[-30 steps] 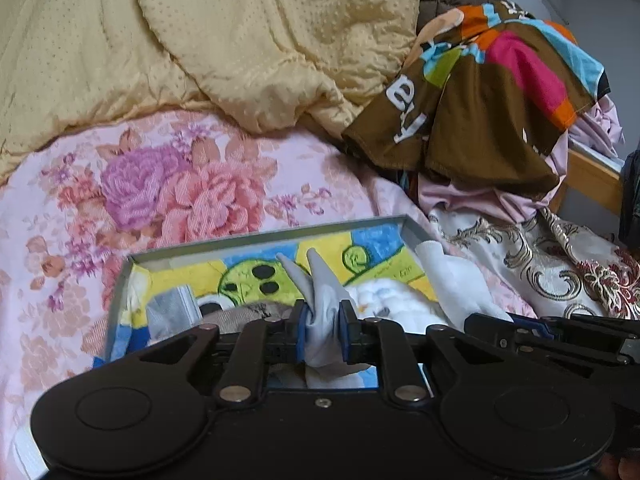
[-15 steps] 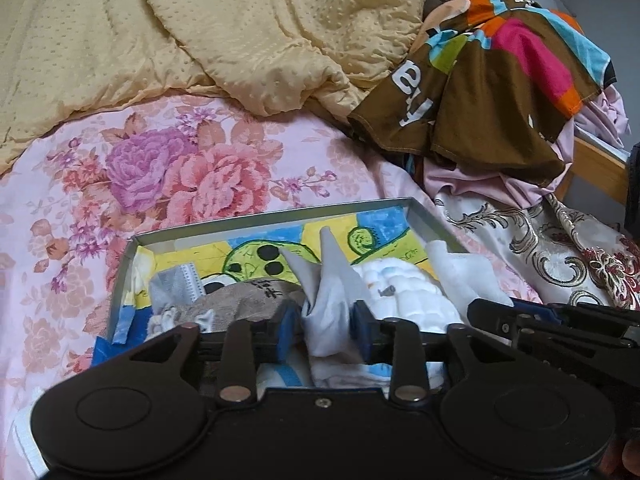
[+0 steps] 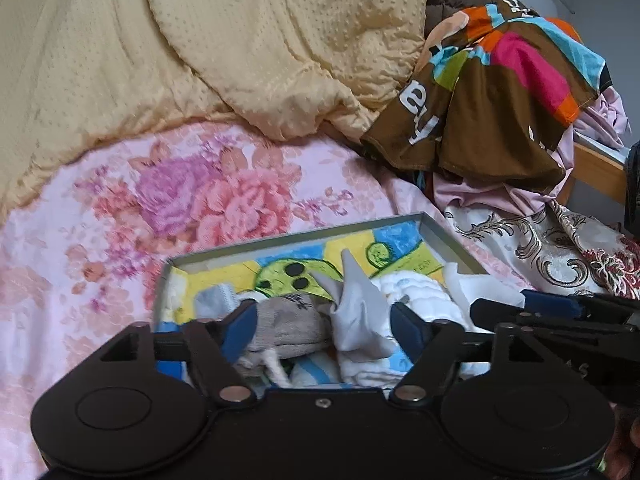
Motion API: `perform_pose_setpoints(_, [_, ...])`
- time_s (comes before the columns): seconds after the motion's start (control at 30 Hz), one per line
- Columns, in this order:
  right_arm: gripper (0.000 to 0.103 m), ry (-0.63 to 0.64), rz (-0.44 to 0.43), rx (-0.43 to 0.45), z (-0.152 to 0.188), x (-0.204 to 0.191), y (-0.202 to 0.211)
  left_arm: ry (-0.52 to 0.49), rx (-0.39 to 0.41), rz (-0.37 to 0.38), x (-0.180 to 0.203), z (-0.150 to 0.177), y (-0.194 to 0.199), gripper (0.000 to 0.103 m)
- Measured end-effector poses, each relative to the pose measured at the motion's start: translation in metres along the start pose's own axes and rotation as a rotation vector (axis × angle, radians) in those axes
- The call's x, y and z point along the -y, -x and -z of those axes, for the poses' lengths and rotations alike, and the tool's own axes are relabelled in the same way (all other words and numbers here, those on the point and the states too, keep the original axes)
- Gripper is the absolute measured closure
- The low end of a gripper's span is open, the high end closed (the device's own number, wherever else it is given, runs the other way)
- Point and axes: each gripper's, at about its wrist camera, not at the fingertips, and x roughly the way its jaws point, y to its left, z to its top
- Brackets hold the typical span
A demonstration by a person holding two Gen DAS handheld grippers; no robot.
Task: Organize soft objects
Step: 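Lower the grey cloth into the tray and open the left gripper while the right lowers the white cloth, then withdraw both grippers from the tray back toward the remaining items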
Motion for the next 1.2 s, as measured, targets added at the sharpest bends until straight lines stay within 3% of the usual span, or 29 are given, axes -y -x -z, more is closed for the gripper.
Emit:
perform_pose_setpoints(0.23, [0.018,0.016,-0.052,0.031,-0.006,-0.01,0.025,-0.007,0.023,-0.05,-0.013,0.004,0.037,0.014])
perform_pose_setpoints(0.43, [0.008,0.043,-0.079,0.065,-0.008,-0.02,0.053,-0.006,0.035,-0.078,-0.019,0.01,0.073,0.011])
perform_pose_setpoints(0.7, [0.001,0.042,-0.117,0.109,-0.008,-0.025,0.095,0.019,0.081,-0.104,-0.016,0.022,0.128,0.004])
perform_pose_setpoints(0.93, [0.0,0.101,-0.13,0.132,0.003,-0.033,0.135,0.054,0.114,-0.112,-0.011,0.039,0.173,0.002])
perform_pose_setpoints(1.2, [0.0,0.176,-0.146,0.109,0.027,-0.051,0.171,0.085,0.1,-0.117,-0.019,0.071,0.211,0.001])
